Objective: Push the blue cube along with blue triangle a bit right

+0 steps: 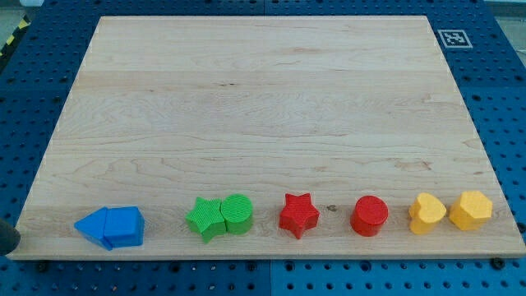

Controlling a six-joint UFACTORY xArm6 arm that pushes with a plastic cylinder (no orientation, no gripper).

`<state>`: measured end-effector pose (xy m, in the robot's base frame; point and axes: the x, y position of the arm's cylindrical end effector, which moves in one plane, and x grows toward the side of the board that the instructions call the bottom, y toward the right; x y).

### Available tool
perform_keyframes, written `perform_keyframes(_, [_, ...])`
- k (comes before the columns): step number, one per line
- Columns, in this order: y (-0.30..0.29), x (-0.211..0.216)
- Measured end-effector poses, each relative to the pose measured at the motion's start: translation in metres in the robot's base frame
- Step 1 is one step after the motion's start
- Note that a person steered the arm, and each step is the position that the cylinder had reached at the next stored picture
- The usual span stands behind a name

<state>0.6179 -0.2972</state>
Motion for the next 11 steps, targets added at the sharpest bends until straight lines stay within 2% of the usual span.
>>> perform_keyframes(9, [0.104, 0.001])
perform_keyframes(11, [0.111, 0.0])
